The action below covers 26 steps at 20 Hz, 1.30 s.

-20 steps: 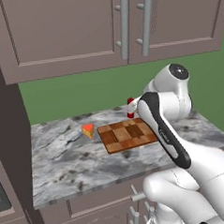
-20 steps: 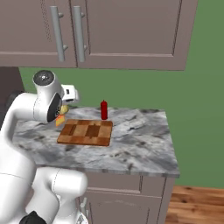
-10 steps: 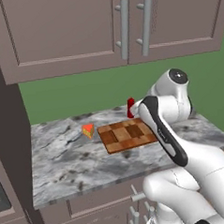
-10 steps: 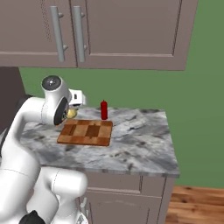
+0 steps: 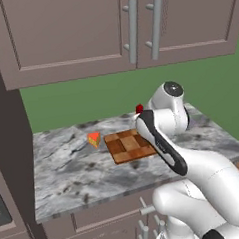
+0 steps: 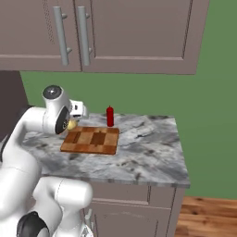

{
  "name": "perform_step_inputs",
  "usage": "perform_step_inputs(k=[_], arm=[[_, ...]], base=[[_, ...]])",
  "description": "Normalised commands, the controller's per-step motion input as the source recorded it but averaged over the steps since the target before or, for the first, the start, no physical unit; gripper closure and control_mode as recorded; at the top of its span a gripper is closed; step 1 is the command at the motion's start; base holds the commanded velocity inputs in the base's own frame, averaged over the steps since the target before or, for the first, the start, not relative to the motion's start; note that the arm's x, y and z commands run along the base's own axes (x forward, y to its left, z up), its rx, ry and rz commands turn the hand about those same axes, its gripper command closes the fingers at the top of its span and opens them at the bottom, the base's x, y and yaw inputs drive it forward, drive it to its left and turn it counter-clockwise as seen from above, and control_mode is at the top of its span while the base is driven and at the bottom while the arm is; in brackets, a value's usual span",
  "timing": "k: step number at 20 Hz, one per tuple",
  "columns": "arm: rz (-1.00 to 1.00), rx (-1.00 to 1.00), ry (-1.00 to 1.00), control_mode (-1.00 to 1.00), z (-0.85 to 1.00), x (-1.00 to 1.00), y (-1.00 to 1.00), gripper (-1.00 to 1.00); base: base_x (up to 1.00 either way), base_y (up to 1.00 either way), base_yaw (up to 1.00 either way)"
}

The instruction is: Retrieve the reheated potato from the microwave, then place the potato, cheese, and condiment on the cutting board.

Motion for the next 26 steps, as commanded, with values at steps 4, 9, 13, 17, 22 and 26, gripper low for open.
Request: perform_step_inputs(k=[4, 9, 13, 17, 22, 26], arm=[[0.00, 0.03, 0.22, -1.00, -0.39, 0.33, 0.22, 1.00], [0.00, 0.06, 0.18, -1.00, -0.39, 0.31, 0.32, 1.00], [0.00, 0.01, 0.07, -1.00, -0.40, 0.40, 0.26, 1.00], [0.00, 0.00, 0.00, -1.00, -0.39, 0.44, 0.18, 1.00], [0.00, 0.00, 0.00, -1.00, -0.46, 0.40, 0.14, 1.00], [0.00, 0.00, 0.00, -1.00, -0.49, 0.42, 0.09, 1.00]], base=[[0.00, 0.00, 0.00], [0.00, 0.00, 0.00], [0.00, 0.00, 0.00], [0.00, 0.00, 0.00], [0.00, 0.00, 0.00], [0.00, 0.00, 0.00]])
